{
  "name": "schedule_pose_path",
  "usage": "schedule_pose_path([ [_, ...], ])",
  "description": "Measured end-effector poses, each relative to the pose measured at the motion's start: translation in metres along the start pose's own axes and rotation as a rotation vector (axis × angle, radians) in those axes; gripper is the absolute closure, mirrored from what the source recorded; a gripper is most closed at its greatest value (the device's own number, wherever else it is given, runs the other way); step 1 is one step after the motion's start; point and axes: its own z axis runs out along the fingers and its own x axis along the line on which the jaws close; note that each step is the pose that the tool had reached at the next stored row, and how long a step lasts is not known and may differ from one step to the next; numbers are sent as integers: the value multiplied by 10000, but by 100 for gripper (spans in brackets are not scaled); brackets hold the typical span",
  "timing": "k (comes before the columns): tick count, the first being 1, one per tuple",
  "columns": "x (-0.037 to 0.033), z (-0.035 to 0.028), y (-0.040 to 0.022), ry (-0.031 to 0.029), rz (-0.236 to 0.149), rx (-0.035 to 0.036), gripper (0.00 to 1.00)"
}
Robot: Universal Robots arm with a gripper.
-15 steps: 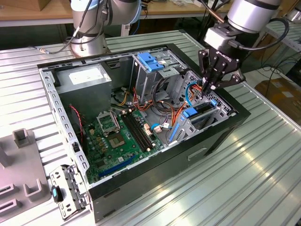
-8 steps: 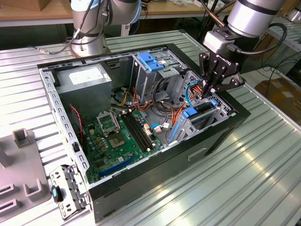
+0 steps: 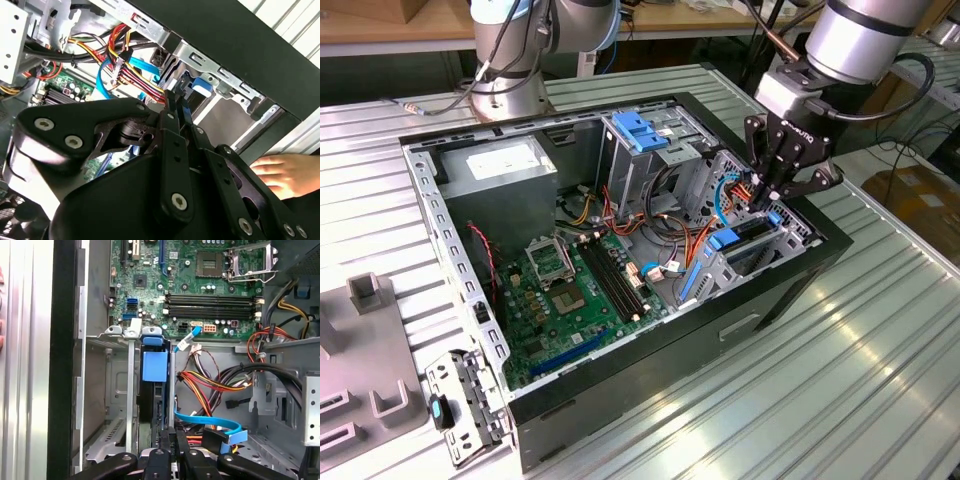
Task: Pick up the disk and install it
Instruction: 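Insert the first disk wire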
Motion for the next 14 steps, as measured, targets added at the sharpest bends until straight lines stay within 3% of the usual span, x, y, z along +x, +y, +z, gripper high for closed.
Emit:
schedule_pose_path([
  [7, 80, 14, 12, 0, 10, 0, 84],
  [14, 84, 30, 38, 0, 54, 1, 84],
])
